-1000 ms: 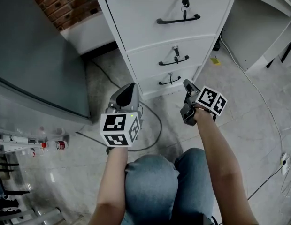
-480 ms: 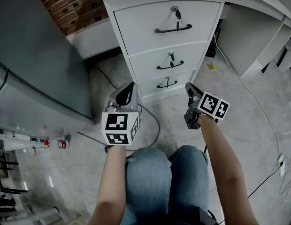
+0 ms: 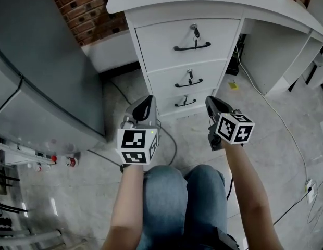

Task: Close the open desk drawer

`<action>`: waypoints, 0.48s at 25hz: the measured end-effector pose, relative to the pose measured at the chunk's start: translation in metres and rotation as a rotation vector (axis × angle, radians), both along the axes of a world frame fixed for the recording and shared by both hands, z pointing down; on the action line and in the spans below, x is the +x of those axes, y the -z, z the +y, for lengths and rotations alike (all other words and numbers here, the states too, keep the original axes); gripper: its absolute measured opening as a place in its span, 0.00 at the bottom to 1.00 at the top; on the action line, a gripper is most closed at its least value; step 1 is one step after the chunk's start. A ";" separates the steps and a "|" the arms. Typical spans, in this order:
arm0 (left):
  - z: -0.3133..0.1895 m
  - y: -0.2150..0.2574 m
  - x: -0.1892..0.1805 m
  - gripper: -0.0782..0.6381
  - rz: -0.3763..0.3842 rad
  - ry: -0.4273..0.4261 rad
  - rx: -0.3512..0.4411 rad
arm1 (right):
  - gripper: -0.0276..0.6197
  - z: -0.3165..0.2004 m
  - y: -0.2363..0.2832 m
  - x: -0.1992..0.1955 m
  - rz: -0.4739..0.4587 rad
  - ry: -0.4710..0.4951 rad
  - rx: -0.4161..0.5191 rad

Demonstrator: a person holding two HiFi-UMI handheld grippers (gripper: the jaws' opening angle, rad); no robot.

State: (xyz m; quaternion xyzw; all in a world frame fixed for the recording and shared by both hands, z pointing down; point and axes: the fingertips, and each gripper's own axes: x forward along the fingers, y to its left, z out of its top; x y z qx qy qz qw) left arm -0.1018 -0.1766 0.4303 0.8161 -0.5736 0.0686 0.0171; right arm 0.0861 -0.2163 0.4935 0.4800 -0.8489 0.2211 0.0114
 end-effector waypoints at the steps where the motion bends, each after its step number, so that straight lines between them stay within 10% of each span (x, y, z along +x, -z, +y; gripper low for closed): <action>1: 0.000 0.003 0.002 0.11 -0.002 -0.002 0.007 | 0.04 0.002 0.006 0.001 0.021 -0.002 0.020; 12: -0.001 0.024 0.012 0.11 -0.002 -0.023 0.050 | 0.04 0.024 0.071 0.015 0.207 -0.065 0.268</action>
